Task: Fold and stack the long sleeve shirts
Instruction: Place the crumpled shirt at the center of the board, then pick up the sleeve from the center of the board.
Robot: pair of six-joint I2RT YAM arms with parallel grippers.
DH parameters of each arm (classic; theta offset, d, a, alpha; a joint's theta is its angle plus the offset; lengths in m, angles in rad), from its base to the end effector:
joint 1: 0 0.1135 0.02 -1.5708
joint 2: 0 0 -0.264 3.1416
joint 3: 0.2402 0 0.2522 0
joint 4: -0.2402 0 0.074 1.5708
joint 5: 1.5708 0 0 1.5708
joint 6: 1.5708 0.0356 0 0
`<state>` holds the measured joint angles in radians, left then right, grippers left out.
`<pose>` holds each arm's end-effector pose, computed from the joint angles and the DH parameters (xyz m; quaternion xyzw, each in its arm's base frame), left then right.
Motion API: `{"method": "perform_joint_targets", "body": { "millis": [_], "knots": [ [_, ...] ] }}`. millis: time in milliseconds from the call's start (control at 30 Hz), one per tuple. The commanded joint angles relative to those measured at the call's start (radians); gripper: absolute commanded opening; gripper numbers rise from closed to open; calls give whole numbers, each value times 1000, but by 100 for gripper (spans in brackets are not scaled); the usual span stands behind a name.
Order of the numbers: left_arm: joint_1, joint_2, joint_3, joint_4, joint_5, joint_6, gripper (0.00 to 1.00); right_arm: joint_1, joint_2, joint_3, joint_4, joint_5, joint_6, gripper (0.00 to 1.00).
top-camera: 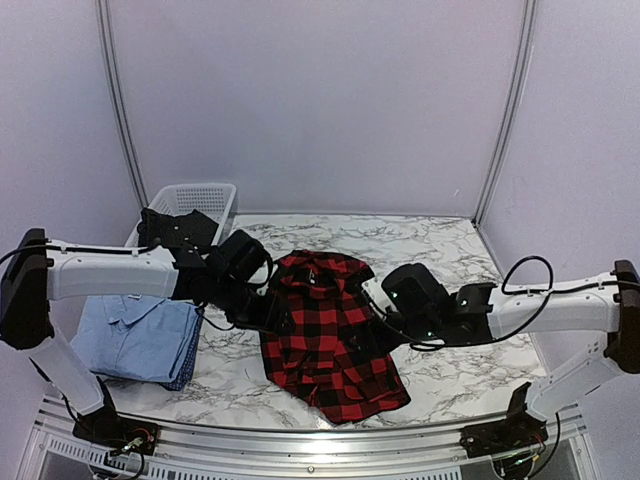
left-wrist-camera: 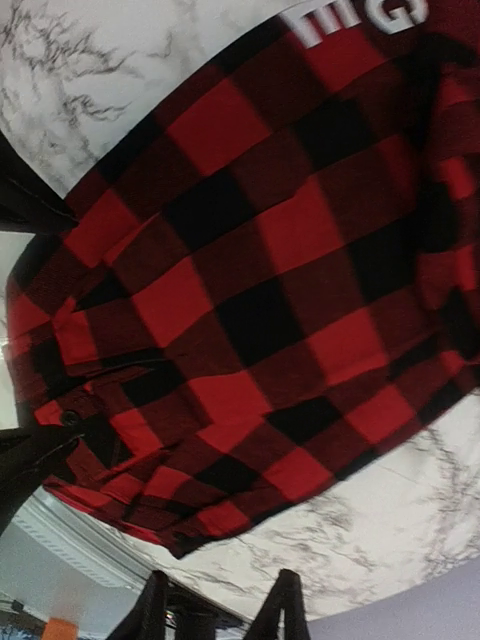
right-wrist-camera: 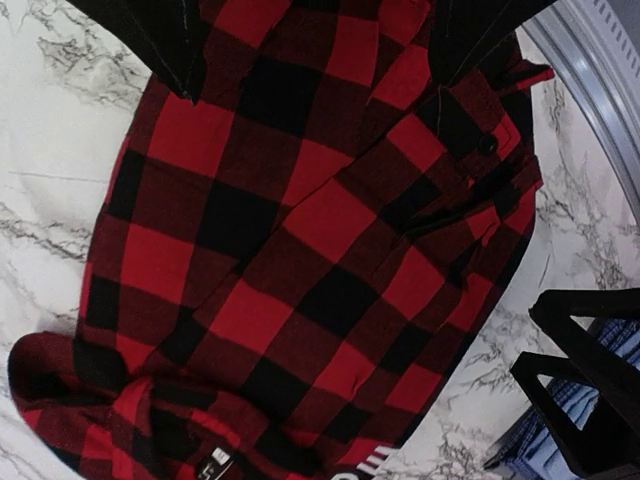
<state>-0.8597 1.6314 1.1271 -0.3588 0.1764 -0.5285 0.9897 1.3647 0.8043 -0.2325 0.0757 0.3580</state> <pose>0.2239 -0.2695 0.2283 0.1841 0.9166 -0.2843 0.2124 0.1572 0.2344 0.2145 -0.2736 0.8834 0.2091 0.3180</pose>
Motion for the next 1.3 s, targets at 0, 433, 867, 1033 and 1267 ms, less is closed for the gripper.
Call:
{"method": "perform_joint_targets", "body": {
  "millis": [0, 433, 867, 1033, 1267],
  "knots": [
    [-71, -64, -85, -31, 12, -31, 67, 84, -9, -25, -61, 22, 77, 72],
    [-217, 96, -43, -31, -14, -15, 64, 108, 12, -60, -53, 61, 154, 72],
    [-229, 24, -50, -45, -321, -85, 0, 109, 76, -43, -66, 68, 141, 72],
    [-223, -62, -58, -66, -446, -108, 0, 111, 146, 1, -147, 126, 166, 70],
    [-217, -42, -31, -66, -296, -44, 6, 112, 55, -48, -191, 146, 249, 69]
  ]
}}
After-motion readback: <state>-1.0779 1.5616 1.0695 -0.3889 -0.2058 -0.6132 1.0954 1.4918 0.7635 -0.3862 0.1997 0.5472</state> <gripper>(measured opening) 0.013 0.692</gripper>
